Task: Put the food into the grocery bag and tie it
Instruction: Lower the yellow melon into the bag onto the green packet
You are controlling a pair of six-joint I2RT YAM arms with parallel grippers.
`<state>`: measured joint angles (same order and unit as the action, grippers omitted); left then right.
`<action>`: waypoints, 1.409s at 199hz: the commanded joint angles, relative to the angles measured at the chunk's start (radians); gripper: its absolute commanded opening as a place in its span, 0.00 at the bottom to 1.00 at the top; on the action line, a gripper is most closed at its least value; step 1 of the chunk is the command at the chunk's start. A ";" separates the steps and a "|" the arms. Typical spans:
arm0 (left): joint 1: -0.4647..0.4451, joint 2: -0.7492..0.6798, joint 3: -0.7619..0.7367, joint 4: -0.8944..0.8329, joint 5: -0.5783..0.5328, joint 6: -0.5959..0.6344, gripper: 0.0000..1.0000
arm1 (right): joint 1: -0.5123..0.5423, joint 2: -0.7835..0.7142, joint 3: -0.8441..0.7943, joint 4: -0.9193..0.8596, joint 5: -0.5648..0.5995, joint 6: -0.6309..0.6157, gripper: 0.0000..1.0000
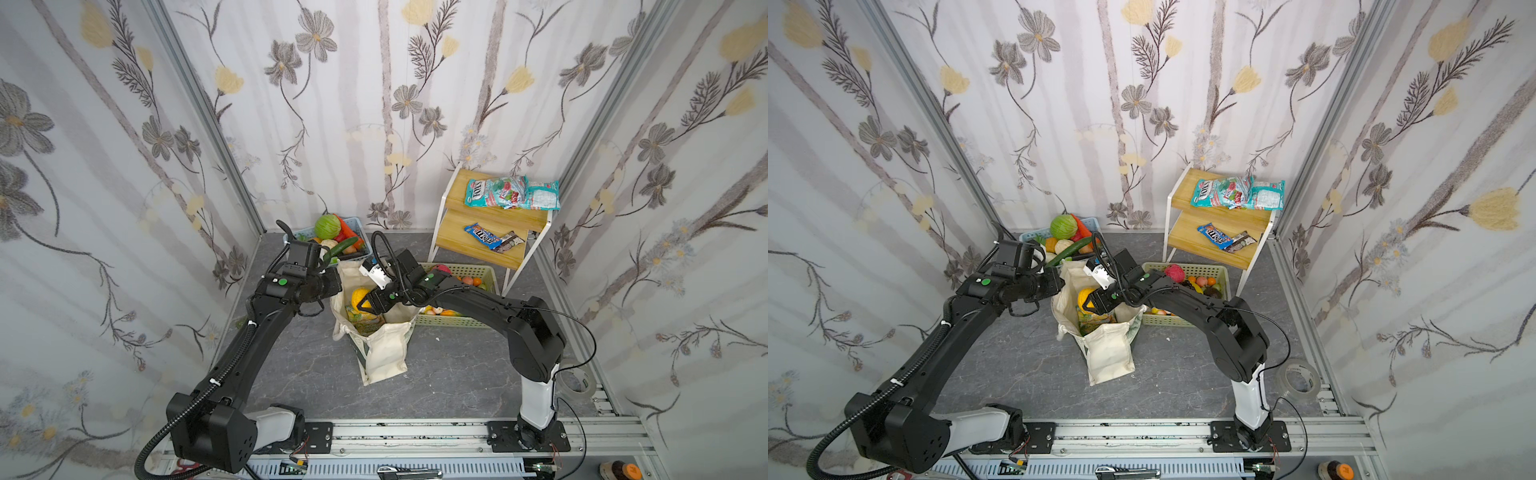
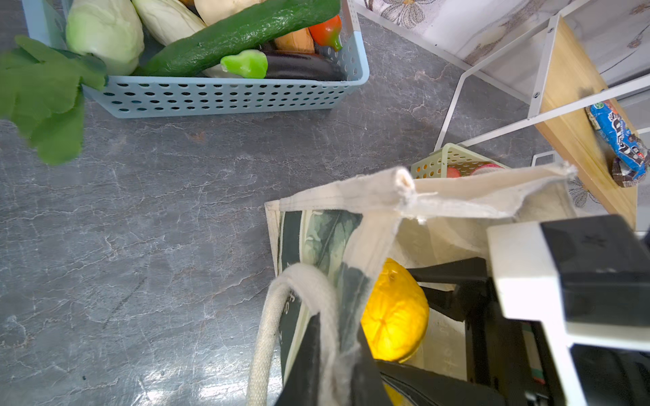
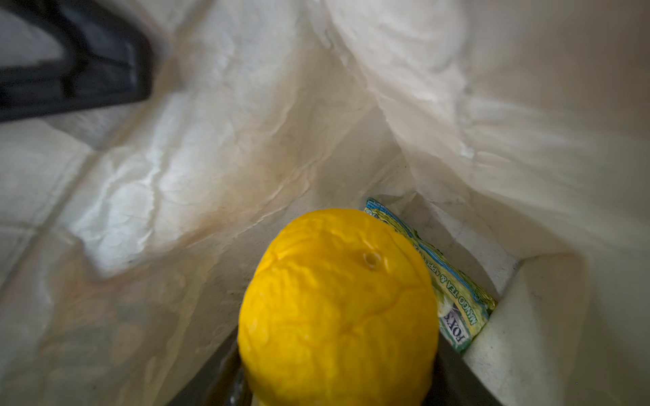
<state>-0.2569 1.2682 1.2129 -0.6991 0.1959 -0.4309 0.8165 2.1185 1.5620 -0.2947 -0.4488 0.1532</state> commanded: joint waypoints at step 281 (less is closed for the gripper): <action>0.002 0.007 -0.010 0.040 0.001 -0.015 0.00 | 0.006 0.020 0.017 0.024 0.055 0.050 0.85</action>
<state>-0.2569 1.2797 1.2060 -0.6834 0.2104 -0.4381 0.8227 2.1853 1.5898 -0.3092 -0.3649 0.2218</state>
